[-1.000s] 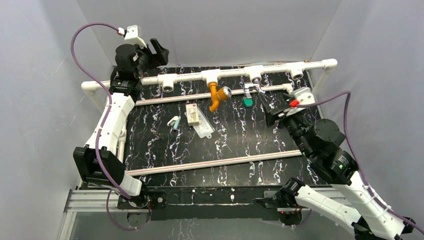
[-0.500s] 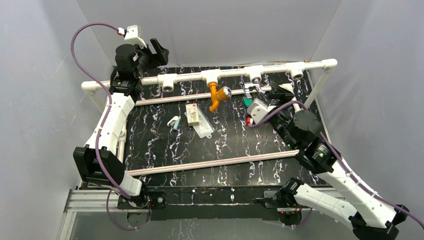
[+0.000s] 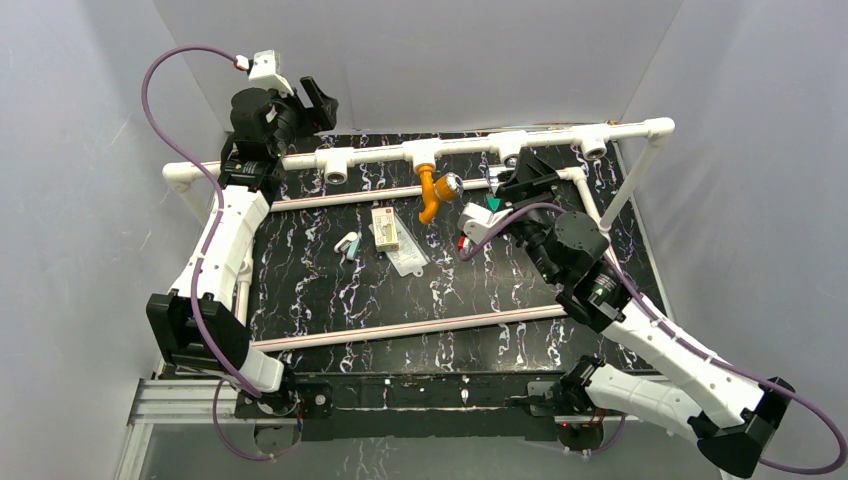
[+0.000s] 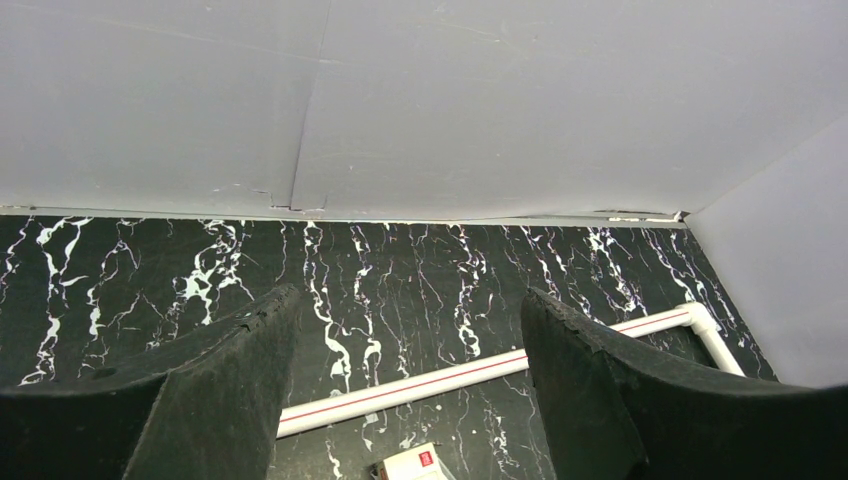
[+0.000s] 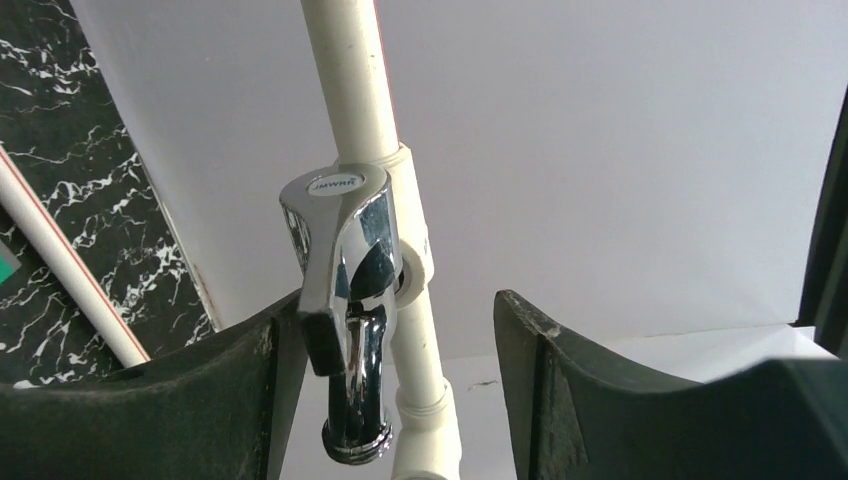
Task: Install the water faucets
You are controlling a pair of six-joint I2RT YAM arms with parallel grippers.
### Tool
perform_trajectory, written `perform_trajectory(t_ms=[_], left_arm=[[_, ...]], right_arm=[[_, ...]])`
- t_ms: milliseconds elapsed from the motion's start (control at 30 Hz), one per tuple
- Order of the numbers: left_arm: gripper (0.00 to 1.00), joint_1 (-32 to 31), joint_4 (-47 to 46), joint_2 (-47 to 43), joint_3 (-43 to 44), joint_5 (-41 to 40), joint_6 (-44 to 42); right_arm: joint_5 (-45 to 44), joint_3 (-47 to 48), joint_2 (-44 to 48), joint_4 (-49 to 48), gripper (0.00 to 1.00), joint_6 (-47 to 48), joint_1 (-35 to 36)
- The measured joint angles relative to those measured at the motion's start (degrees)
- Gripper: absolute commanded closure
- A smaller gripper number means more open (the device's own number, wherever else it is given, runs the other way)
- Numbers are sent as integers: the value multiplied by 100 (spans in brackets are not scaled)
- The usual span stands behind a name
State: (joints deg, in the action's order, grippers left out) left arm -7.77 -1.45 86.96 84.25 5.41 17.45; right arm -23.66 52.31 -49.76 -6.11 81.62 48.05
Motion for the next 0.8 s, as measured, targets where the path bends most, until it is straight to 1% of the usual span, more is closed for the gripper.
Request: perform_trajectory(t_ms=[233, 333, 433, 500, 633, 667, 800], left_arm=[[22, 0, -2, 2, 0, 0, 13], [22, 0, -4, 2, 0, 0, 15], [22, 2, -7, 15, 13, 2, 17], [22, 4, -7, 26, 22, 2, 17], [22, 7, -11, 33, 26, 2, 15], [22, 7, -13, 33, 28, 2, 17], [22, 11, -20, 37, 31, 7, 20]], right_arm=[[-63, -160, -142, -472, 38, 492, 85], [-90, -160, -201, -542, 44, 568, 116], [-149, -160, -260, -542, 54, 595, 120], [-179, -188, -306, -557, 64, 601, 122], [-269, -247, -317, -645, 95, 535, 122], [-286, -251, -313, -651, 99, 527, 122], [-365, -302, -306, -789, 99, 223, 168]])
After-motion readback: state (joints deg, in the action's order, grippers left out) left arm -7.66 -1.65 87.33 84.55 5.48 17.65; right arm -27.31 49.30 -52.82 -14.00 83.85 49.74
